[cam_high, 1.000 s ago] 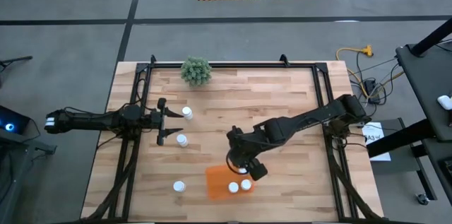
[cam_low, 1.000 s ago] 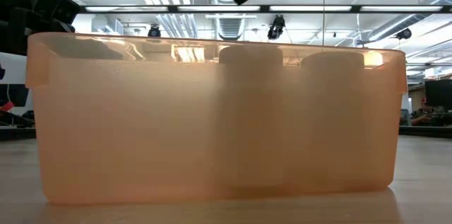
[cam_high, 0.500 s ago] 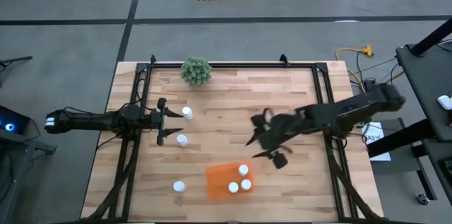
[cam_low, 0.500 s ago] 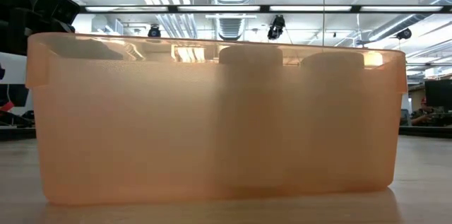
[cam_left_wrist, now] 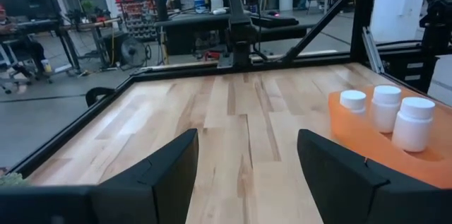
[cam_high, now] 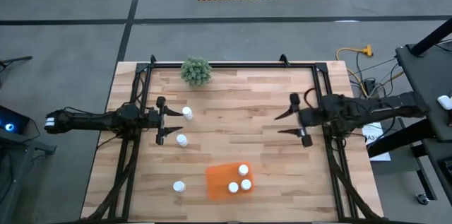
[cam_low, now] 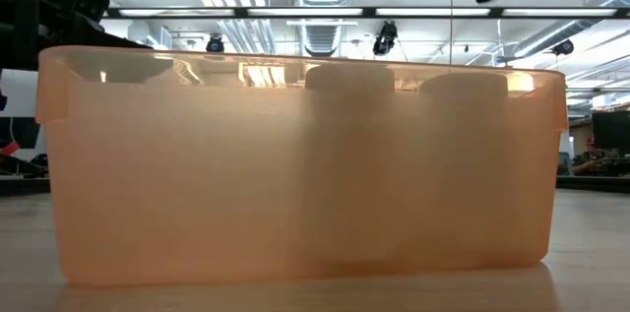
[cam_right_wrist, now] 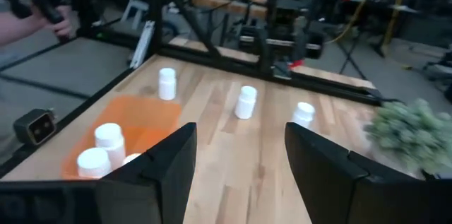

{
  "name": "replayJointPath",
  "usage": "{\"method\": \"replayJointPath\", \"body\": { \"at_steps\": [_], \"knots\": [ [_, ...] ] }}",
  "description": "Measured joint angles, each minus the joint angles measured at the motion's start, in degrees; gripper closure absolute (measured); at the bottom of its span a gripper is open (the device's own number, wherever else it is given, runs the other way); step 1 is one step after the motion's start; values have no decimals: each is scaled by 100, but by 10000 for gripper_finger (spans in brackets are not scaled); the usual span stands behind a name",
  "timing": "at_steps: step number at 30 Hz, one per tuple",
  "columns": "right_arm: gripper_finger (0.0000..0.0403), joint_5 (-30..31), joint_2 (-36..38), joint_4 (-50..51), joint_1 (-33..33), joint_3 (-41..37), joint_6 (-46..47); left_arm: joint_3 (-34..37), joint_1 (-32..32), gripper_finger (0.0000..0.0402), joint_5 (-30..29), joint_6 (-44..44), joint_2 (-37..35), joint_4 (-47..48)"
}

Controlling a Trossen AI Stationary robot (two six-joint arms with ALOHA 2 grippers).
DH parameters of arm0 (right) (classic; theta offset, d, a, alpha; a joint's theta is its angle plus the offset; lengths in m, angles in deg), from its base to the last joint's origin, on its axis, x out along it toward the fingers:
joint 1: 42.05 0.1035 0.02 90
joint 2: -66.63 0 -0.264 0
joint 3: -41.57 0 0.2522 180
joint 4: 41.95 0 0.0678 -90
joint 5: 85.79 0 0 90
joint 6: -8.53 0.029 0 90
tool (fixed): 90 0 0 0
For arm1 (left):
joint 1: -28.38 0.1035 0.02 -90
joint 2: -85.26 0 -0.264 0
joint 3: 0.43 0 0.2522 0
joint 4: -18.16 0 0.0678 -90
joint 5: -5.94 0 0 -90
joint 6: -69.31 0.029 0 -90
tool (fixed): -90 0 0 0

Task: Pick and place pill bottles into a basket
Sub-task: Put the bottom pill bottle into the bin

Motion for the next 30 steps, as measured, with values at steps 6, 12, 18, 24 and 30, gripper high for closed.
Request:
{"method": "replayJointPath", "body": {
  "at_steps": [6,12,18,24,30],
  "knots": [
    [197,-29,978,-94,-164,-727,281,-1,0,177,2,-35,11,6],
    [197,-63,1694,-603,-168,-1543,325,-1,0,177,76,-687,11,8],
    [197,-66,2445,-576,-166,-1807,280,0,2,177,81,-788,11,9],
    [197,-63,3363,-170,-166,-2010,240,-1,4,177,87,-792,11,4],
    [197,-47,3776,570,-164,-1866,270,-1,4,177,90,-1057,11,6]
  ]
}}
